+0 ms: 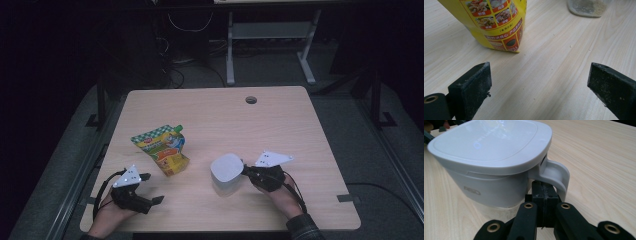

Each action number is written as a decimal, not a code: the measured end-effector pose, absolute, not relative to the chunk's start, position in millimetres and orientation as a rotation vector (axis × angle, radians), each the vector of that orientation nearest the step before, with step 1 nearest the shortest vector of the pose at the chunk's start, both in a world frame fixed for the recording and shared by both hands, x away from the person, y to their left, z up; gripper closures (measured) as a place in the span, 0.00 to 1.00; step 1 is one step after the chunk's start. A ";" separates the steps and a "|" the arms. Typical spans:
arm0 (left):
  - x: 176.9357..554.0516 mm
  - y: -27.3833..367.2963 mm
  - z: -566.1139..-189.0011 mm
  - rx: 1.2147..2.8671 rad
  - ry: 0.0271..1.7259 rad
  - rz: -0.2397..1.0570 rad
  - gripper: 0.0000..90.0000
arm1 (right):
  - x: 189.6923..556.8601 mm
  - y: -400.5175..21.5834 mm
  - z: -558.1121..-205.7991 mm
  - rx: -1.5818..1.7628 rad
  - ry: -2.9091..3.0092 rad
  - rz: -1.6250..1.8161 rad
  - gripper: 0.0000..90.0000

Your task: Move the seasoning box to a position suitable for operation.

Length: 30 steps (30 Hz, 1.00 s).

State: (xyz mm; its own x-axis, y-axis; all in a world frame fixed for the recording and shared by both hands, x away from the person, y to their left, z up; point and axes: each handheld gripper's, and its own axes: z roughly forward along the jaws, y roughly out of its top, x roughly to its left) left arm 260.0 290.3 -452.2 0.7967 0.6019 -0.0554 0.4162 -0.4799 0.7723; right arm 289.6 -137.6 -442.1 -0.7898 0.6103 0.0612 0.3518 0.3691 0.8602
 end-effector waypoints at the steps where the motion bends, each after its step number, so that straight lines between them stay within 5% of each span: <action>1: 260.1 290.4 -452.4 2.143 0.749 0.282 0.05 | 289.6 -137.4 -442.2 0.853 2.363 1.380 0.99; 9: 259.8 290.7 -451.8 2.143 0.749 0.284 0.05 | 284.1 -142.2 -438.9 0.848 2.355 1.390 0.98; 23: 260.0 289.9 -452.3 2.146 0.746 0.280 0.05 | 288.0 -143.3 -441.7 0.878 2.276 1.341 0.75; 30: 260.0 289.1 -452.0 2.151 0.745 0.278 0.05 | 300.3 -132.1 -449.0 0.887 2.280 1.314 0.81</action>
State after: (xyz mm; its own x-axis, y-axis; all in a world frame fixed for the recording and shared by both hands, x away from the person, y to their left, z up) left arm 260.0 289.1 -452.0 0.8004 0.5970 -0.0546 0.4151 -0.4863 0.7689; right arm 300.3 -132.1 -449.0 -0.7368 0.6761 -0.0004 0.3386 0.3695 0.8653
